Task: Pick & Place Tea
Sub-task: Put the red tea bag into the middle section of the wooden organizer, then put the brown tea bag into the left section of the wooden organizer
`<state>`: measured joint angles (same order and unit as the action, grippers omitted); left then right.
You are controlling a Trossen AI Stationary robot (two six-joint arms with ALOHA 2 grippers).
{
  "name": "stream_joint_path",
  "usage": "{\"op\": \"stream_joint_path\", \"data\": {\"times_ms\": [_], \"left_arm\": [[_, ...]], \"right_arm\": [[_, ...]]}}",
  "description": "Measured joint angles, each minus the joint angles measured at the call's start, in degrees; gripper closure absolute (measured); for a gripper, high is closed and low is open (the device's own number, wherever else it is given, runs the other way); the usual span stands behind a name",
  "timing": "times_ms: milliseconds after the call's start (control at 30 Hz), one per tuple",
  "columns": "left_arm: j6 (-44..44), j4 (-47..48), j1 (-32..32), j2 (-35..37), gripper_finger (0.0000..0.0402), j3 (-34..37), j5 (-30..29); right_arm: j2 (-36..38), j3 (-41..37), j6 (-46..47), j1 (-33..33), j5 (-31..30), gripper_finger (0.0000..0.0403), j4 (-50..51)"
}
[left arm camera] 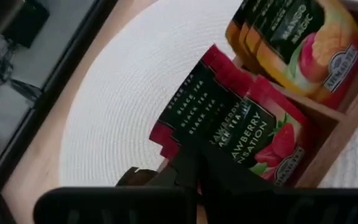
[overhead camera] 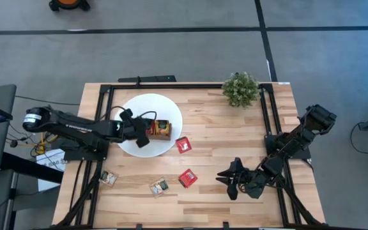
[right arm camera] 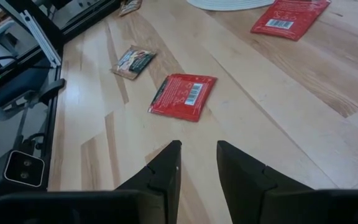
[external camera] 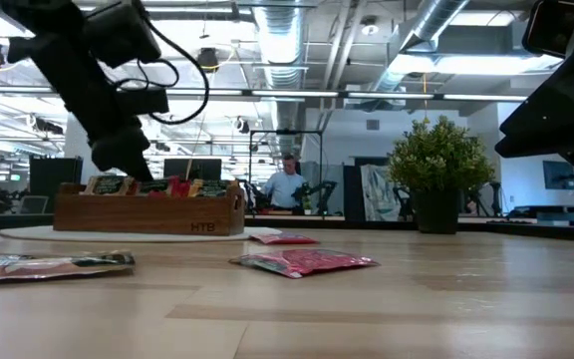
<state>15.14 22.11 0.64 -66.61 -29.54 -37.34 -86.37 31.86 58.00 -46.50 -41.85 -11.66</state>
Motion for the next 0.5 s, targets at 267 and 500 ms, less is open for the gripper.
{"op": "stream_joint_path", "data": {"times_ms": [267,500], "left_arm": [[-2.43,0.53,-5.33,1.52,0.0401,-4.82,-7.67],[-5.12,-7.35,-14.10,0.26,0.0401,-9.40,-4.56]], "right_arm": [[0.00,0.00,-0.02,0.71,-0.10,0.0308,0.34],[0.00,0.00,0.00,0.77,-0.10,0.0308,0.45]]}}
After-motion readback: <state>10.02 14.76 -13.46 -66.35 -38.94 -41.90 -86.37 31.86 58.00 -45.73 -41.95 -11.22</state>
